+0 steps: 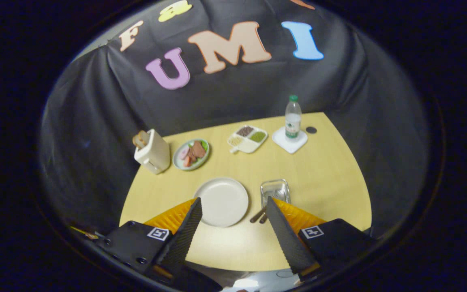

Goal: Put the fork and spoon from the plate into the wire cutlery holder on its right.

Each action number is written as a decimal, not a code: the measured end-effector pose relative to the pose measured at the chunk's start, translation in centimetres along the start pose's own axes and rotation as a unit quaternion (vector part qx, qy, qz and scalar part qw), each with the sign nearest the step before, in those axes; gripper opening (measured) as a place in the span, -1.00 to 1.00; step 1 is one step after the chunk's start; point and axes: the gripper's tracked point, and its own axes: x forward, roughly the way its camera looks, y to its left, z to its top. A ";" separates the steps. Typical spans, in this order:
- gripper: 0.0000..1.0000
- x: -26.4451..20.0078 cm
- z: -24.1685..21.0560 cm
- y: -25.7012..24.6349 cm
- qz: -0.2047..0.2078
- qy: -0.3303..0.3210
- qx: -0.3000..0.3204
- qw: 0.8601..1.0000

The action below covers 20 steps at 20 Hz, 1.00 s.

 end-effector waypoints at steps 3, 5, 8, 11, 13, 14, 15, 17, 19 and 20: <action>1.00 -1.4 3.6 1.0 0.009 -0.108 -0.011 0.994; 1.00 -2.8 5.4 1.1 -0.001 -0.179 -0.042 0.983; 1.00 -5.4 6.3 4.2 0.008 -0.266 -0.062 0.962; 1.00 -7.1 6.9 6.2 0.041 -0.336 -0.053 0.940; 1.00 -8.1 6.5 6.6 0.034 -0.369 -0.063 0.927; 1.00 -8.3 6.0 7.0 0.030 -0.378 -0.071 0.923; 1.00 -8.6 5.5 7.4 0.025 -0.386 -0.078 0.919; 1.00 -9.0 4.2 8.1 0.008 -0.396 -0.096 0.913; 1.00 -8.6 3.0 7.6 -0.009 -0.386 -0.119 0.915; 1.00 -8.5 2.3 7.8 -0.014 -0.378 -0.126 0.917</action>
